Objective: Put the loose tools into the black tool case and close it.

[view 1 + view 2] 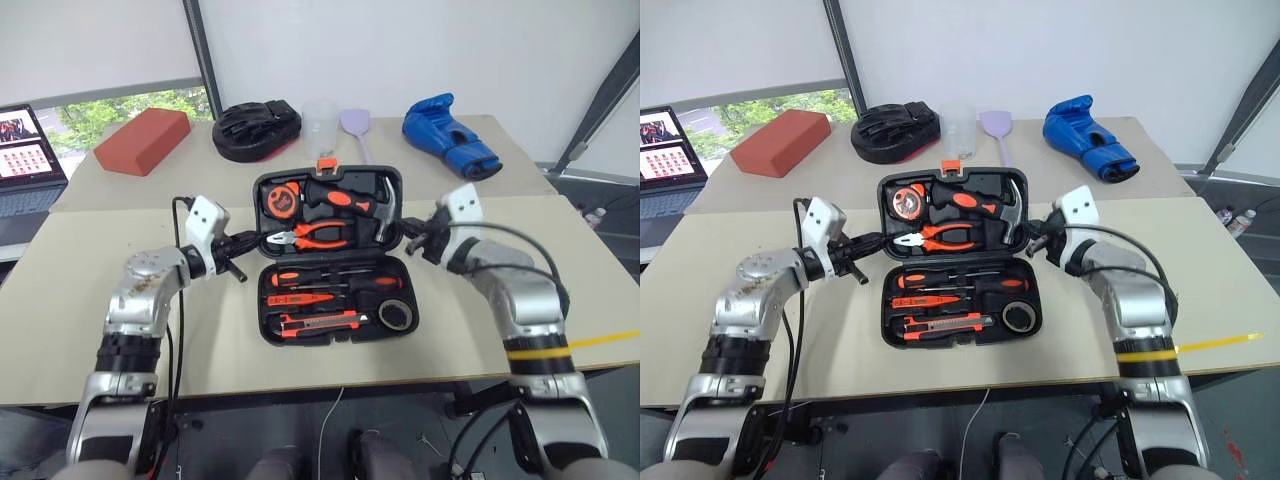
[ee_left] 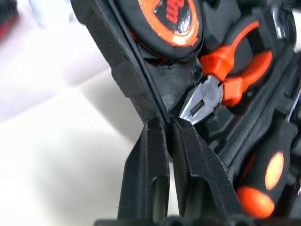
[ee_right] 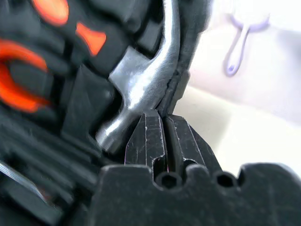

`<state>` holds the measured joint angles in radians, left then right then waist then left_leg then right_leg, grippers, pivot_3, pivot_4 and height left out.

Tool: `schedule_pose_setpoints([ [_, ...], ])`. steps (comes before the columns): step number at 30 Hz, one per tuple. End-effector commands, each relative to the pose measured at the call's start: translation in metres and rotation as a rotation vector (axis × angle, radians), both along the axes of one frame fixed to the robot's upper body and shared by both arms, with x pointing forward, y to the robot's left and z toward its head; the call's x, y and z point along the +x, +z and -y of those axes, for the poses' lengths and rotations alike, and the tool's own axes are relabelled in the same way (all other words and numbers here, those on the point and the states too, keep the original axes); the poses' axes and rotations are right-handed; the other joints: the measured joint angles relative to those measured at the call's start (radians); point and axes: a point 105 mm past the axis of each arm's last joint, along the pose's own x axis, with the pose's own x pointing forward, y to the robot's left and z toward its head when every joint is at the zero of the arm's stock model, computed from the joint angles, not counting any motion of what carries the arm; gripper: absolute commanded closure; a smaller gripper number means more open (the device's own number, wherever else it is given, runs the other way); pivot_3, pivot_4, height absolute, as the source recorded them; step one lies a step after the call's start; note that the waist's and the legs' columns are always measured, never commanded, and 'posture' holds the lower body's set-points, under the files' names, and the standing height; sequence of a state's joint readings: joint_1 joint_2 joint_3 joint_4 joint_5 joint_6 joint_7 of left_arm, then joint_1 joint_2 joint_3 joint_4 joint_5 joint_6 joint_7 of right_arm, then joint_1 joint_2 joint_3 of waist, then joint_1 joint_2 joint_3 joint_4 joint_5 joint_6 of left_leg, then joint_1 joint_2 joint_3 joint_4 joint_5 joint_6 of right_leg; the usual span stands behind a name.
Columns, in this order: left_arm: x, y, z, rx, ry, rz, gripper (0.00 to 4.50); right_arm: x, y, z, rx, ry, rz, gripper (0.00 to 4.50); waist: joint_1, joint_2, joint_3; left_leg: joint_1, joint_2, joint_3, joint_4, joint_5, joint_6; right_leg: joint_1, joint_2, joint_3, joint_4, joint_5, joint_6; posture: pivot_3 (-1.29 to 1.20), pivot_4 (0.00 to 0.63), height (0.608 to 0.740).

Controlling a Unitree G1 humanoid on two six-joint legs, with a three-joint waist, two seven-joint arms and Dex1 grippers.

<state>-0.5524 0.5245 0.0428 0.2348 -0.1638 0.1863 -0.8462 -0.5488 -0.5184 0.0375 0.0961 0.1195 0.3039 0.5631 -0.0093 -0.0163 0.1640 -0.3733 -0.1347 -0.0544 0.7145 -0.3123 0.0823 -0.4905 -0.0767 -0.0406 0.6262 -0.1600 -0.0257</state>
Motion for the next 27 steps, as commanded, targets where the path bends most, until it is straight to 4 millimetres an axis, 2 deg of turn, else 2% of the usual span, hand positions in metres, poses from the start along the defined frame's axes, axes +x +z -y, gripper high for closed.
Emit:
schedule_pose_setpoints([
  [1,-0.002,0.011,-0.002,0.150,0.049,0.259,4.43,-0.016,0.011,0.001,-0.196,0.037,0.265,4.50,0.001,0.000,0.000,0.001,0.000,0.000,0.000,0.000,0.000,0.000,0.000,0.000,-0.001,0.000,0.000,0.00,0.150,0.740],
  [4,0.000,0.016,-0.013,0.120,0.147,0.344,4.43,-0.029,-0.001,0.000,-0.257,0.086,0.335,4.50,0.005,0.000,0.000,0.005,0.000,0.001,0.000,0.000,0.000,0.004,0.000,0.001,-0.002,0.000,0.000,0.00,0.150,0.740],
  [8,-0.016,0.012,-0.019,0.039,0.164,0.314,4.43,-0.041,-0.008,0.011,-0.242,0.107,0.319,4.50,0.005,0.000,0.000,0.008,0.001,0.002,0.001,0.001,-0.002,0.006,0.001,0.004,0.000,0.000,-0.001,0.00,0.150,0.740],
  [10,-0.026,0.012,-0.022,0.006,0.159,0.282,3.72,-0.048,-0.008,0.018,-0.216,0.115,0.293,3.75,0.006,0.000,0.000,0.012,0.002,0.002,-0.001,0.001,-0.002,0.010,0.002,0.004,0.000,0.000,-0.001,0.00,0.150,0.740],
  [12,-0.037,0.014,-0.030,-0.026,0.161,0.204,3.12,-0.055,-0.004,0.029,-0.198,0.110,0.250,3.20,0.008,0.000,0.000,0.016,0.004,0.002,-0.002,0.001,-0.001,0.015,0.003,0.004,-0.002,0.000,-0.001,0.00,0.150,0.740],
  [15,-0.056,0.012,-0.045,-0.106,0.149,0.006,1.95,-0.069,0.001,0.040,-0.194,0.136,0.173,2.10,0.008,0.000,0.000,0.017,0.005,0.002,-0.003,-0.001,0.001,0.016,0.005,0.005,-0.002,0.000,-0.001,0.00,0.150,0.740],
  [16,-0.062,0.011,-0.048,-0.115,0.138,-0.047,1.74,-0.074,-0.001,0.041,-0.191,0.157,0.134,1.83,0.008,0.000,0.000,0.018,0.006,0.002,-0.002,-0.001,0.001,0.017,0.006,0.005,-0.003,0.000,-0.001,0.00,0.150,0.740],
  [18,-0.075,0.007,-0.051,-0.118,0.091,-0.159,0.97,-0.084,-0.006,0.042,-0.177,0.203,0.046,1.11,0.010,0.000,0.000,0.020,0.007,0.002,-0.003,-0.001,0.001,0.019,0.007,0.005,-0.004,0.000,-0.001,0.00,0.150,0.740],
  [19,-0.082,-0.002,-0.067,-0.075,0.069,-0.265,0.74,-0.104,-0.016,0.037,-0.188,0.306,-0.065,0.89,0.011,0.000,0.000,0.021,0.008,0.002,-0.003,-0.002,0.002,0.020,0.008,0.005,-0.004,-0.001,-0.002,0.00,0.150,0.740],
  [20,-0.087,-0.006,-0.079,-0.049,0.060,-0.335,0.74,-0.120,-0.023,0.033,-0.193,0.383,-0.145,0.89,0.014,0.000,0.000,0.022,0.008,0.002,-0.003,-0.002,0.002,0.021,0.008,0.005,-0.004,-0.001,-0.002,0.00,0.150,0.740],
  [21,-0.087,-0.007,-0.089,-0.022,0.057,-0.360,0.74,-0.131,-0.027,0.029,-0.198,0.441,-0.197,0.89,0.018,0.000,0.000,0.021,0.008,0.002,-0.003,-0.002,0.003,0.020,0.009,0.005,-0.004,-0.002,-0.003,0.00,0.150,0.740],
  [22,-0.075,-0.007,-0.096,0.024,0.074,-0.338,0.74,-0.141,-0.035,0.022,-0.206,0.500,-0.259,0.89,0.022,0.000,0.000,0.021,0.009,0.002,-0.005,-0.002,0.003,0.020,0.009,0.005,-0.005,-0.002,-0.003,0.00,0.150,0.740],
  [24,-0.057,-0.005,-0.101,0.078,0.088,-0.295,0.74,-0.147,-0.040,0.016,-0.212,0.542,-0.310,0.89,0.031,0.001,0.001,0.026,0.010,0.001,-0.005,-0.002,0.003,0.026,0.011,0.003,-0.007,-0.003,-0.004,0.00,0.150,0.740],
  [25,-0.045,-0.002,-0.099,0.083,0.089,-0.265,0.99,-0.149,-0.042,0.012,-0.213,0.566,-0.321,1.14,0.034,0.001,0.001,0.027,0.011,0.000,-0.005,-0.003,0.003,0.029,0.011,0.002,-0.012,-0.003,-0.003,0.00,0.150,0.740],
  [27,-0.008,0.007,-0.071,0.105,0.043,-0.182,1.41,-0.155,-0.052,-0.004,-0.248,0.644,-0.345,1.60,0.050,0.000,0.001,0.029,0.010,0.000,-0.005,-0.008,-0.005,0.034,0.009,0.002,-0.015,-0.001,0.000,0.00,0.150,0.740],
])
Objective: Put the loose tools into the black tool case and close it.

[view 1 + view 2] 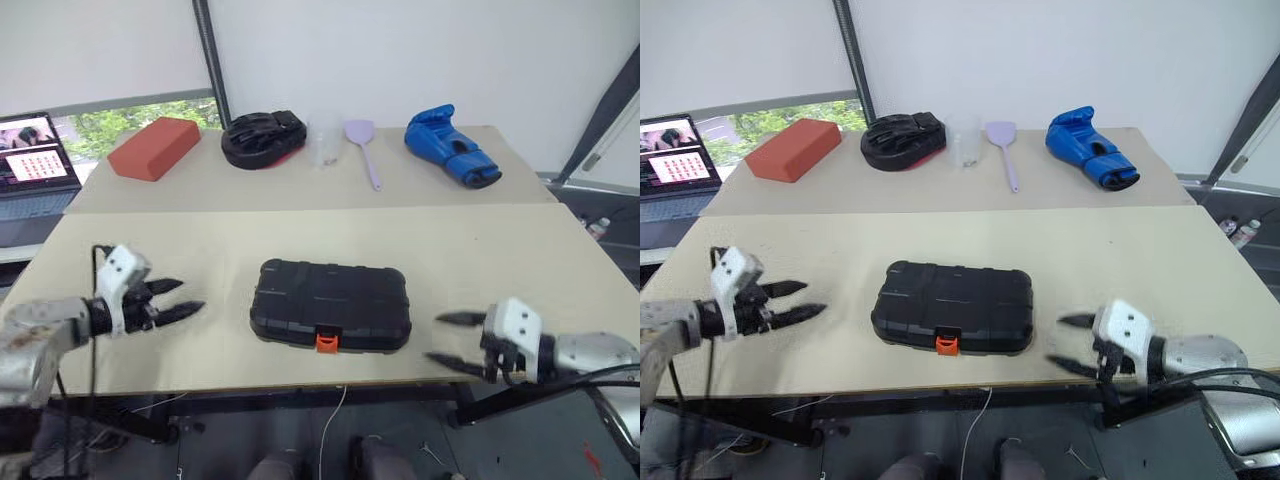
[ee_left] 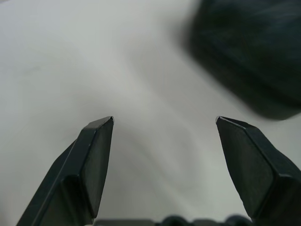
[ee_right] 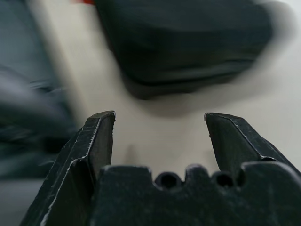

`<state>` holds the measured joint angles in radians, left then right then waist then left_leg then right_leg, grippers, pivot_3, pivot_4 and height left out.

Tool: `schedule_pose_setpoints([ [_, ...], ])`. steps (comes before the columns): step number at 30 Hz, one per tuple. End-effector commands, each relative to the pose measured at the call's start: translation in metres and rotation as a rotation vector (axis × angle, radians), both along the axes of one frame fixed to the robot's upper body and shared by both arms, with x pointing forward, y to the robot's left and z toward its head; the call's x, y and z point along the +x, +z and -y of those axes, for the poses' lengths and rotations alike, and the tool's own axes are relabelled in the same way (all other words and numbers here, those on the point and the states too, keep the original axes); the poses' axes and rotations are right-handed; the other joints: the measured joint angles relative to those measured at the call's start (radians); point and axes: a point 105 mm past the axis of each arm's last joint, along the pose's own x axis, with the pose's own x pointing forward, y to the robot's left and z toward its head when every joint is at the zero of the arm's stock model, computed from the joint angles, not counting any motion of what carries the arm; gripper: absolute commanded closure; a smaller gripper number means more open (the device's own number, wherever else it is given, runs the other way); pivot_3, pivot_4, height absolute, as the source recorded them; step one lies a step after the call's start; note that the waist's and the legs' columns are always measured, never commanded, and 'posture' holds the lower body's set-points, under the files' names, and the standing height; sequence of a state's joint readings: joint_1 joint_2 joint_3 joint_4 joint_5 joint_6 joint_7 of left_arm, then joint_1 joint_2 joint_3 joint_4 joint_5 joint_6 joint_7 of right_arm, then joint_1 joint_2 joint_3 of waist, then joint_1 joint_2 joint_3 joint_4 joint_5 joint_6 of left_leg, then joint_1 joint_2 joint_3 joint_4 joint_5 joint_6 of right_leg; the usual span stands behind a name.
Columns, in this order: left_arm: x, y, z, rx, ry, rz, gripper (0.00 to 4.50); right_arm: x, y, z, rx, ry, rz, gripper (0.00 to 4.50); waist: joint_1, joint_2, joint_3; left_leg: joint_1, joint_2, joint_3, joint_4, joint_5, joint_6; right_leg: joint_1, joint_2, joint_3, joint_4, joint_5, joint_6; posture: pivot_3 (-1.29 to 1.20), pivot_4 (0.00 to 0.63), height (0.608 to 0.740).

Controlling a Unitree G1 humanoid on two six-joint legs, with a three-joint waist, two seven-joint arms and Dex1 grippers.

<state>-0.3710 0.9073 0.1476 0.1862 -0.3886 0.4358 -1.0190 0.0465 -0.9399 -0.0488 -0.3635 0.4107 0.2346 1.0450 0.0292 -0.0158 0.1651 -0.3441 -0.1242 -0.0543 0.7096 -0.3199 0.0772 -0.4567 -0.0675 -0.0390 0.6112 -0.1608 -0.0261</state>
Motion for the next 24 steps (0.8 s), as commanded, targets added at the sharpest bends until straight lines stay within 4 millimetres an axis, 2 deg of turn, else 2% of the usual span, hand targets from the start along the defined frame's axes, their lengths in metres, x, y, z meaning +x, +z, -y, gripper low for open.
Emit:
schedule_pose_setpoints([
  [1,0.054,0.013,0.047,0.071,-0.111,0.138,1.84,-0.011,-0.004,-0.028,-0.042,0.158,-0.012,1.95,0.023,-0.001,0.000,0.001,-0.001,0.000,0.001,-0.001,-0.001,0.002,-0.001,0.000,0.000,0.001,0.002,0.00,0.150,0.740],
  [4,0.077,0.013,0.081,0.110,-0.208,0.171,3.02,-0.008,-0.010,-0.038,-0.075,0.205,-0.011,2.96,0.031,-0.005,-0.001,-0.001,-0.002,0.000,0.004,-0.001,-0.001,0.002,-0.002,-0.001,-0.001,0.004,0.005,0.00,0.150,0.740],
  [8,0.094,0.007,0.113,0.178,-0.287,0.211,4.46,-0.005,-0.014,-0.045,-0.104,0.245,-0.020,4.30,0.009,-0.005,-0.002,-0.005,-0.003,0.001,0.005,0.001,0.003,-0.004,-0.002,-0.001,-0.001,0.005,0.004,0.00,0.150,0.740],
  [9,0.096,0.005,0.119,0.206,-0.303,0.217,4.49,-0.003,-0.015,-0.045,-0.113,0.245,-0.017,4.41,0.001,-0.005,-0.002,-0.005,-0.003,0.001,0.005,0.004,0.008,-0.004,-0.002,-0.002,0.000,0.005,0.004,0.00,0.150,0.740],
  [11,0.096,-0.002,0.128,0.275,-0.359,0.210,4.49,0.004,-0.015,-0.046,-0.131,0.225,0.007,4.41,-0.010,-0.006,-0.002,-0.009,-0.003,0.001,0.004,0.004,0.008,-0.008,-0.002,-0.003,0.000,0.005,0.004,0.00,0.150,0.740],
  [13,0.089,-0.018,0.131,0.365,-0.458,0.151,4.49,0.020,-0.013,-0.043,-0.151,0.151,0.065,4.41,-0.017,-0.006,-0.002,-0.011,-0.004,0.001,0.004,0.004,0.008,-0.009,-0.002,-0.003,-0.001,0.005,0.004,0.00,0.150,0.740],
  [16,0.059,-0.044,0.120,0.473,-0.685,0.002,4.49,0.051,-0.008,-0.029,-0.178,-0.015,0.147,4.41,-0.021,-0.006,-0.002,-0.010,-0.005,0.001,0.003,0.003,0.008,-0.009,-0.004,-0.003,-0.002,0.005,0.004,0.00,0.150,0.740],
  [18,0.049,-0.050,0.112,0.499,-0.747,-0.049,4.49,0.063,-0.006,-0.019,-0.185,-0.096,0.175,4.41,-0.022,-0.005,-0.002,-0.010,-0.005,0.002,0.004,0.003,0.008,-0.010,-0.004,-0.001,-0.003,0.005,0.003,0.00,0.150,0.740],
  [19,0.048,-0.050,0.111,0.505,-0.760,-0.051,4.49,0.065,-0.006,-0.015,-0.184,-0.122,0.180,4.41,-0.019,-0.005,-0.002,-0.009,-0.006,0.002,0.004,0.003,0.008,-0.010,-0.005,-0.001,-0.002,0.005,0.003,0.00,0.150,0.740],
  [24,0.060,-0.014,0.124,0.287,-0.661,0.026,4.49,0.064,-0.006,-0.004,-0.159,-0.177,0.172,4.41,-0.006,-0.005,-0.002,-0.010,-0.005,0.001,0.006,0.003,0.009,-0.010,-0.005,-0.002,0.000,0.005,0.003,0.00,0.150,0.740],
])
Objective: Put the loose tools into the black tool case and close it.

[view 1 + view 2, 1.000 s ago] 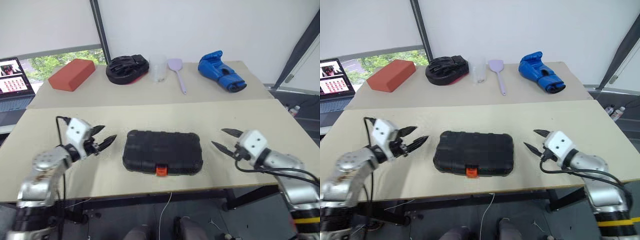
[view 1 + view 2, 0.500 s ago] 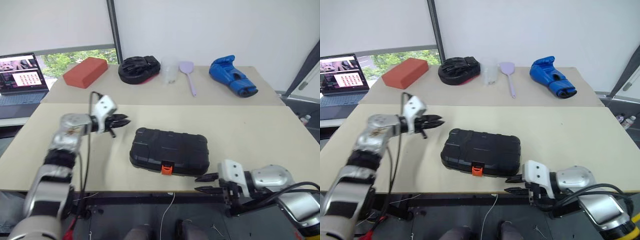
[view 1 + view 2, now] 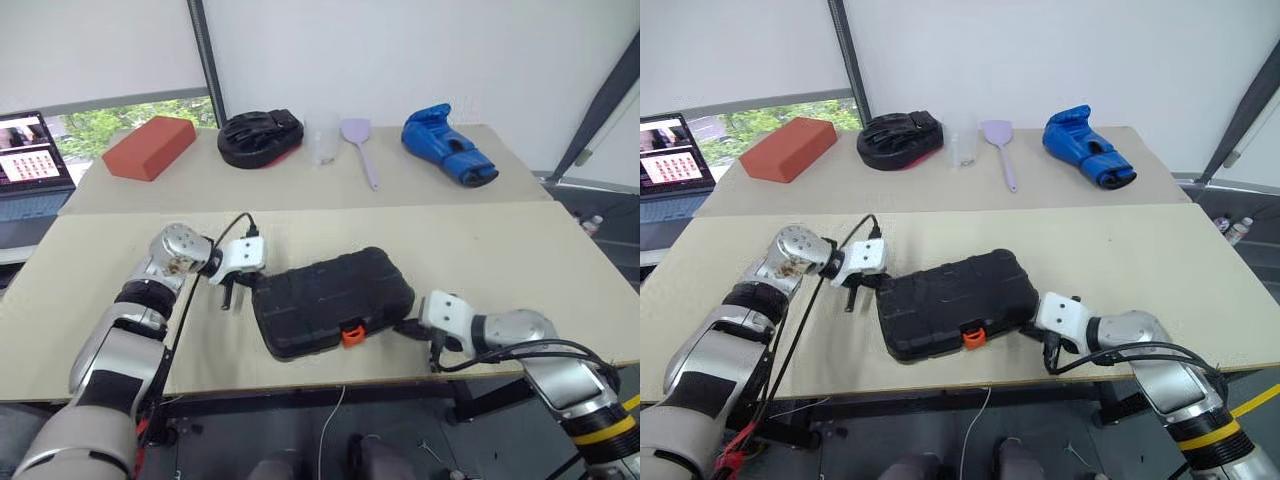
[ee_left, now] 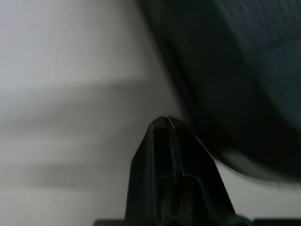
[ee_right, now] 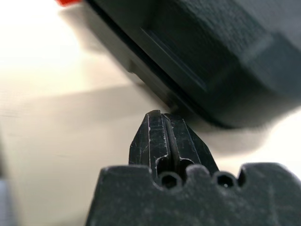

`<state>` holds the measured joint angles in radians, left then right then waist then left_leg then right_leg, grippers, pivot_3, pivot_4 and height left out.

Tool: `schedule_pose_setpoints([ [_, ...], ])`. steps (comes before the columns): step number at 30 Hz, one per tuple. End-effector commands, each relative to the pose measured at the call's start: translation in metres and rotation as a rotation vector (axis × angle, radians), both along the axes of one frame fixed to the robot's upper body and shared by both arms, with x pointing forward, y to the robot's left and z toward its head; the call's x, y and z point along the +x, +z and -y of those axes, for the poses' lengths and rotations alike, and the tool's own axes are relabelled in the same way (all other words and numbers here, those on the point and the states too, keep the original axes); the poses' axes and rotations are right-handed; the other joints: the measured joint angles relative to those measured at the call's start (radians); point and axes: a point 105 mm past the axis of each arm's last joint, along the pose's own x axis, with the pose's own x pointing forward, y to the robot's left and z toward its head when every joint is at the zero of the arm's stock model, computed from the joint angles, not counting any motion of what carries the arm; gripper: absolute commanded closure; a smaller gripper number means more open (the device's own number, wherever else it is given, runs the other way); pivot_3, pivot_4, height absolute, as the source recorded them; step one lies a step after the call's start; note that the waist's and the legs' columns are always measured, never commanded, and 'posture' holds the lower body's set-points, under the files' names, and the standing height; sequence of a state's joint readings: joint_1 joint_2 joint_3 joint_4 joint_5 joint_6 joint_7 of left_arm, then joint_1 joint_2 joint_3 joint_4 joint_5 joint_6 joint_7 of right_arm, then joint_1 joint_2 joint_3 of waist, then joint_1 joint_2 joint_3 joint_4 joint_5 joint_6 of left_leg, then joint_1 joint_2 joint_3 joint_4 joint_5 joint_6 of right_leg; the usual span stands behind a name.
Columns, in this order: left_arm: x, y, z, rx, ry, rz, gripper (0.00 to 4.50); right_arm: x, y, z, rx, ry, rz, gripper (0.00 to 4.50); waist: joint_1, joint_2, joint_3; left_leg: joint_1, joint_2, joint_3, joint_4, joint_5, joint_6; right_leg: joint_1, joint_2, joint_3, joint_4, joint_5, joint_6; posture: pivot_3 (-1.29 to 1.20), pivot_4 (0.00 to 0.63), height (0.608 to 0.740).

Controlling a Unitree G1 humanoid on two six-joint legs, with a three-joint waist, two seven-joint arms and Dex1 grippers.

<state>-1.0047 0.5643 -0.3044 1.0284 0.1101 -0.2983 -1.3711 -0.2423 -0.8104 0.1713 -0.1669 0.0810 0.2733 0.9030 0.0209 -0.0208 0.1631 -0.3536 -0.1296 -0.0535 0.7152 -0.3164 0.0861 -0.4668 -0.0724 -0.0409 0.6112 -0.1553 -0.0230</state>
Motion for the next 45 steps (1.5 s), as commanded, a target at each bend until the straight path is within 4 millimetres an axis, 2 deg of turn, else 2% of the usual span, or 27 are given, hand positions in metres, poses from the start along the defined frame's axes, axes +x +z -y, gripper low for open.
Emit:
schedule_pose_setpoints([
  [1,0.007,0.037,0.014,-0.223,0.057,-0.026,4.49,0.000,0.016,0.007,0.057,-0.048,0.046,4.41,0.003,0.000,0.000,-0.001,0.000,0.000,0.000,0.000,0.000,-0.001,0.000,0.000,0.000,0.000,0.000,0.00,0.150,0.740],
  [3,0.007,0.055,0.018,-0.348,0.088,-0.097,4.49,-0.006,0.021,0.005,0.116,-0.050,0.021,4.41,0.004,0.000,0.000,-0.004,0.000,0.000,0.002,-0.001,0.002,-0.004,0.000,0.000,0.002,0.000,0.000,0.00,0.150,0.740],
  [5,0.003,0.065,0.020,-0.404,0.094,-0.146,4.49,-0.012,0.025,0.003,0.162,-0.048,-0.006,4.41,0.002,0.000,0.000,-0.013,0.000,-0.001,0.007,-0.001,0.002,-0.010,0.000,-0.001,0.003,0.000,0.000,0.00,0.150,0.740],
  [8,-0.006,0.073,0.026,-0.438,0.070,-0.175,4.49,-0.024,0.027,-0.003,0.206,-0.020,-0.056,4.41,-0.003,0.000,0.000,-0.016,-0.001,-0.001,0.012,-0.001,0.003,-0.014,0.000,-0.002,0.005,0.000,0.000,0.00,0.150,0.740],
  [11,-0.017,0.077,0.040,-0.458,0.027,-0.218,4.49,-0.032,0.027,-0.008,0.216,0.005,-0.092,4.41,-0.008,0.000,0.000,-0.015,-0.001,-0.001,0.013,-0.001,0.003,-0.012,0.000,-0.002,0.005,0.000,0.000,0.00,0.150,0.740],
  [14,-0.029,0.071,0.061,-0.424,-0.046,-0.208,4.49,-0.032,0.027,-0.014,0.224,0.008,-0.087,4.41,-0.008,0.000,0.000,-0.014,-0.001,-0.001,0.013,-0.001,0.003,-0.010,0.000,-0.001,0.005,0.001,0.000,0.00,0.150,0.740],
  [17,-0.040,0.052,0.088,-0.392,-0.096,-0.236,4.49,-0.034,0.030,-0.026,0.274,0.042,-0.112,4.41,0.001,0.000,0.000,-0.011,-0.001,-0.001,0.013,-0.001,0.003,-0.007,0.000,-0.001,0.005,0.001,-0.001,0.00,0.150,0.740],
  [21,-0.045,0.001,0.082,-0.137,-0.144,-0.097,4.49,-0.040,0.037,-0.044,0.312,0.099,-0.125,4.41,-0.002,0.000,0.000,-0.010,0.000,-0.001,0.012,-0.001,0.003,-0.007,0.000,-0.001,0.004,0.001,0.000,0.00,0.150,0.740],
  [24,-0.044,-0.015,0.074,-0.080,-0.140,-0.069,4.49,-0.040,0.042,-0.053,0.333,0.122,-0.116,4.41,-0.001,0.003,-0.003,0.002,0.000,-0.001,0.005,-0.002,0.002,0.005,0.001,0.000,-0.001,0.002,-0.001,0.00,0.150,0.740],
  [25,-0.044,-0.017,0.074,-0.080,-0.142,-0.067,4.49,-0.040,0.046,-0.056,0.353,0.132,-0.116,4.41,-0.001,0.004,-0.005,0.008,0.001,-0.001,0.002,-0.006,-0.006,0.010,0.001,0.000,-0.002,0.002,-0.001,0.00,0.150,0.740],
  [29,-0.044,-0.016,0.075,-0.100,-0.145,-0.065,4.49,-0.039,0.056,-0.066,0.411,0.153,-0.125,4.41,-0.002,0.004,-0.006,0.018,0.002,-0.001,-0.002,-0.009,-0.003,0.018,0.002,0.001,-0.003,-0.002,0.005,0.00,0.150,0.740],
  [34,-0.044,-0.009,0.083,-0.148,-0.139,-0.071,4.49,-0.034,0.035,-0.067,0.322,0.140,-0.144,4.41,-0.002,0.005,-0.010,0.018,0.002,-0.001,-0.001,-0.008,-0.003,0.016,0.002,0.001,-0.001,0.000,0.002,0.00,0.150,0.740],
  [37,-0.043,-0.007,0.084,-0.151,-0.139,-0.064,4.49,-0.035,0.027,-0.063,0.291,0.134,-0.160,4.41,0.000,0.006,-0.011,0.017,0.001,-0.001,-0.001,-0.008,-0.003,0.016,0.002,0.002,-0.001,0.000,0.002,0.00,0.150,0.740],
  [45,-0.041,-0.001,0.088,-0.172,-0.144,-0.053,4.49,-0.045,0.033,-0.049,0.325,0.096,-0.173,4.41,0.005,0.006,-0.012,0.017,0.001,-0.001,-0.001,-0.009,-0.003,0.016,0.002,0.002,-0.002,0.000,0.002,0.00,0.150,0.740],
])
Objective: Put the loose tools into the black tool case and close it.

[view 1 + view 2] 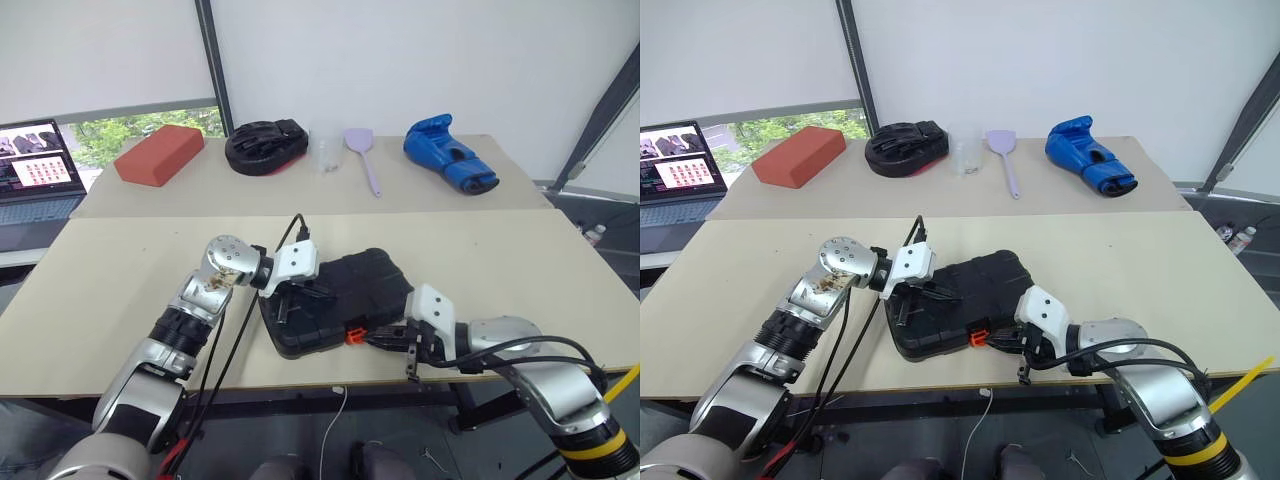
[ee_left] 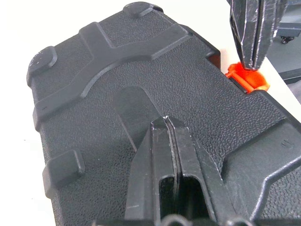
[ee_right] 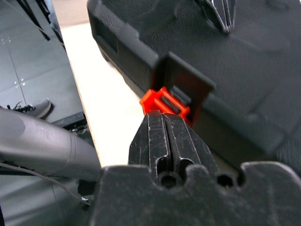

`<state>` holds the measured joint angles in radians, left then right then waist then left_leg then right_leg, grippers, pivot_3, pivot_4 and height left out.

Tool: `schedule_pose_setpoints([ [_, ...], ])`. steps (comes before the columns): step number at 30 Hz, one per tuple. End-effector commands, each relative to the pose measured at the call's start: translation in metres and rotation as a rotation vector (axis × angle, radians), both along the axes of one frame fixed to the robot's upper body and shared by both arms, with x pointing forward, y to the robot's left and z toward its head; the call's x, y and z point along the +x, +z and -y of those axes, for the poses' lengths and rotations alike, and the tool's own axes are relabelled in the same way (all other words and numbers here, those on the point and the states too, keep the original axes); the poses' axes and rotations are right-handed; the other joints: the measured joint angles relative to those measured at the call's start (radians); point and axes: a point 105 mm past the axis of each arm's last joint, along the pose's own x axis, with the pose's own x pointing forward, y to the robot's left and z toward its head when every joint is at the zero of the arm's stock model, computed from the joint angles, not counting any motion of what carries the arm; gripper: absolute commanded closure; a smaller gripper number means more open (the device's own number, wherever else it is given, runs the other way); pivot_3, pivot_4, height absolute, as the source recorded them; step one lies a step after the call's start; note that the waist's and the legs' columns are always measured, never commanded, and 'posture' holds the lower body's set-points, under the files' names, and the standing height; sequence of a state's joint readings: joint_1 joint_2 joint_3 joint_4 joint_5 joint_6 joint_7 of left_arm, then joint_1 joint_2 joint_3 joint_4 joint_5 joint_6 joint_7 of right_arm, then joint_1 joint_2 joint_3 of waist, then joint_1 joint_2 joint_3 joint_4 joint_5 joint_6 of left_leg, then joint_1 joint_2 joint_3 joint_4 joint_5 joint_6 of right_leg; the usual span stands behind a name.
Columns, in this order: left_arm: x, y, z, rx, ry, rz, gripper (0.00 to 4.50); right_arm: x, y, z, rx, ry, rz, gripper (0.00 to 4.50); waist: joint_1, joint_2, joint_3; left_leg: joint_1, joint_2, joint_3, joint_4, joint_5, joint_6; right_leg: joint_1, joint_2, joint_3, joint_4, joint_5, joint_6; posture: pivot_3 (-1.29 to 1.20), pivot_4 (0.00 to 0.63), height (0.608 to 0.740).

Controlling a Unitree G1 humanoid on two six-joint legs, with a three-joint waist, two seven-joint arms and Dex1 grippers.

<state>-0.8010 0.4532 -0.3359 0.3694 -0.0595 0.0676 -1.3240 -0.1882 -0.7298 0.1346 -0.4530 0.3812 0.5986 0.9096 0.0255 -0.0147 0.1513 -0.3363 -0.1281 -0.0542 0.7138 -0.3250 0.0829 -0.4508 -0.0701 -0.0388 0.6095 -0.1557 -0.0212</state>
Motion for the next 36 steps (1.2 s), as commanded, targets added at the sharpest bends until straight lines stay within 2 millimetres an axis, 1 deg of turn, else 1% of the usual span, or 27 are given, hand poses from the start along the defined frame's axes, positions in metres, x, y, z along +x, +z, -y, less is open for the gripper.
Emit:
schedule_pose_setpoints([
  [1,0.002,-0.022,-0.007,0.062,0.046,-0.064,4.49,-0.006,0.011,0.005,0.012,-0.010,0.031,4.41,0.002,0.000,0.000,0.000,0.000,0.000,0.000,0.000,0.000,0.000,0.000,0.000,0.000,0.000,0.000,0.00,0.150,0.740],
  [7,-0.002,-0.020,0.002,0.055,0.002,-0.064,4.49,-0.010,-0.011,0.004,-0.040,-0.013,-0.011,4.41,0.008,0.000,0.000,0.000,0.000,0.000,0.000,0.000,0.000,0.000,0.000,0.000,-0.001,0.000,0.000,0.00,0.150,0.740],
  [9,-0.006,-0.022,0.005,0.085,-0.040,-0.038,4.49,-0.005,-0.020,0.003,-0.056,-0.024,-0.016,4.41,0.012,0.000,0.000,0.000,0.000,0.000,0.000,0.000,0.000,0.000,0.000,0.000,0.000,0.000,0.000,0.00,0.150,0.740],
  [11,-0.007,-0.026,0.006,0.118,-0.069,-0.003,4.49,0.002,-0.022,-0.001,-0.049,-0.035,-0.012,4.41,0.013,0.000,0.000,0.000,0.000,0.000,0.000,0.000,0.000,0.000,0.000,0.000,-0.001,0.000,0.000,0.00,0.150,0.740],
  [15,-0.006,-0.031,0.007,0.150,-0.091,0.025,4.49,0.007,-0.016,-0.013,-0.014,-0.013,0.013,4.41,0.015,0.000,0.000,0.000,0.000,0.000,0.000,0.000,0.000,0.000,0.000,0.000,-0.001,0.000,0.000,0.00,0.150,0.740],
  [18,-0.006,-0.037,0.006,0.184,-0.114,0.060,4.49,0.011,-0.001,-0.020,0.041,-0.008,0.053,4.41,0.014,0.000,0.000,0.000,0.000,0.000,-0.001,0.000,0.000,0.000,0.000,0.000,-0.001,0.000,0.000,0.00,0.150,0.740],
  [21,-0.005,-0.043,0.004,0.222,-0.136,0.096,4.49,0.015,0.018,-0.024,0.106,-0.017,0.078,4.41,0.013,0.000,0.000,0.000,0.000,0.000,0.000,0.000,0.000,0.000,0.000,0.000,-0.001,0.000,0.000,0.00,0.150,0.740],
  [23,-0.005,-0.046,0.003,0.240,-0.150,0.109,4.49,0.019,0.024,-0.023,0.123,-0.030,0.085,4.41,0.010,0.000,0.000,0.000,0.000,0.000,0.000,0.000,0.000,0.000,0.000,0.000,-0.001,0.000,0.001,0.00,0.150,0.740],
  [25,-0.006,-0.050,0.003,0.251,-0.162,0.117,4.49,0.022,0.021,-0.022,0.106,-0.037,0.088,4.41,0.010,0.000,0.000,0.000,0.001,0.000,-0.001,0.000,-0.001,0.000,0.001,0.000,-0.001,-0.001,0.001,0.00,0.150,0.740],
  [27,-0.006,-0.052,0.004,0.254,-0.169,0.121,4.49,0.024,0.016,-0.021,0.086,-0.045,0.087,4.41,0.011,0.000,-0.001,0.000,0.002,0.000,-0.001,0.000,-0.001,0.000,0.001,0.000,0.000,-0.003,0.005,0.00,0.150,0.740],
  [30,-0.006,-0.051,0.005,0.238,-0.160,0.112,4.49,0.024,0.016,-0.022,0.092,-0.047,0.071,4.41,0.011,0.000,-0.005,0.000,0.001,0.000,-0.001,0.000,-0.001,0.000,0.001,0.000,0.000,-0.003,0.005,0.00,0.150,0.740],
  [33,-0.002,-0.046,0.000,0.203,-0.106,0.074,4.49,0.015,0.014,-0.019,0.076,-0.014,0.048,4.41,0.011,0.000,-0.007,0.000,0.001,0.000,-0.001,0.000,-0.001,0.000,0.001,0.000,0.000,-0.003,0.004,0.00,0.150,0.740],
  [36,0.003,-0.040,-0.016,0.163,-0.019,0.018,4.49,0.000,0.017,-0.009,0.067,0.022,0.007,4.41,0.012,0.001,-0.008,0.000,0.001,0.000,-0.001,0.000,0.000,0.000,0.001,0.000,-0.001,-0.003,0.004,0.00,0.150,0.740],
])
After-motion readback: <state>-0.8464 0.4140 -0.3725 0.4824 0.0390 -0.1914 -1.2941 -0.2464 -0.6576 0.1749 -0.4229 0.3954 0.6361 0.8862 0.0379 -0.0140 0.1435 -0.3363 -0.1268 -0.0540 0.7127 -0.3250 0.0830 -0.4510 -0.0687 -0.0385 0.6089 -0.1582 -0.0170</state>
